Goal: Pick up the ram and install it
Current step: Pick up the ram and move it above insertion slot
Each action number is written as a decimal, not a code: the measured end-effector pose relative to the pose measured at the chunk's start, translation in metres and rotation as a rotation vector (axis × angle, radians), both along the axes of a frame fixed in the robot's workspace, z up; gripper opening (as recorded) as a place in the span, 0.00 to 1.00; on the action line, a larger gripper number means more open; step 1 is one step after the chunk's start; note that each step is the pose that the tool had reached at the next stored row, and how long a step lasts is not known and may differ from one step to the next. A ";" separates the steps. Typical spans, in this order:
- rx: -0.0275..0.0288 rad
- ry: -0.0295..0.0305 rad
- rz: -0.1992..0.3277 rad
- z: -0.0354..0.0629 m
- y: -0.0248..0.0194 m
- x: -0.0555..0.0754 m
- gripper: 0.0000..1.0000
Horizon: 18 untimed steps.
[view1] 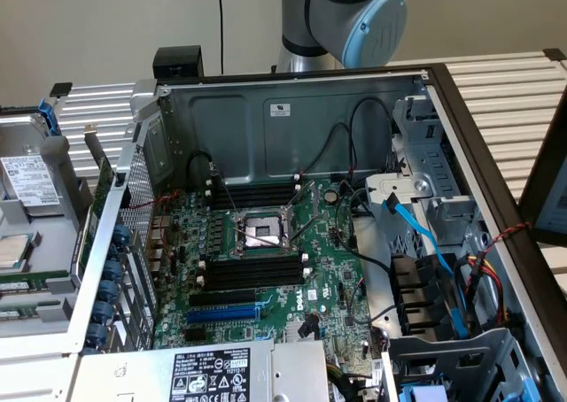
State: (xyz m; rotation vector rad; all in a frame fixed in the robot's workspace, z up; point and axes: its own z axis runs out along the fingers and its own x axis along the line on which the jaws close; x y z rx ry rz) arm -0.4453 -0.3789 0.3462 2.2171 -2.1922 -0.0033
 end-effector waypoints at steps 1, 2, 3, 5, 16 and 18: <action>-0.0007 0.0001 0.000 -0.0012 -0.0005 0.000 0.10; -0.0013 0.0001 0.000 -0.0027 -0.0008 0.000 0.11; -0.0013 0.0001 0.000 -0.0045 -0.0014 0.000 0.11; -0.0015 0.0002 0.000 -0.0080 -0.0034 0.000 0.24; -0.0014 0.0001 0.000 -0.0282 -0.0084 0.002 0.36; -0.0014 0.0001 0.000 -0.0317 -0.0089 0.003 0.36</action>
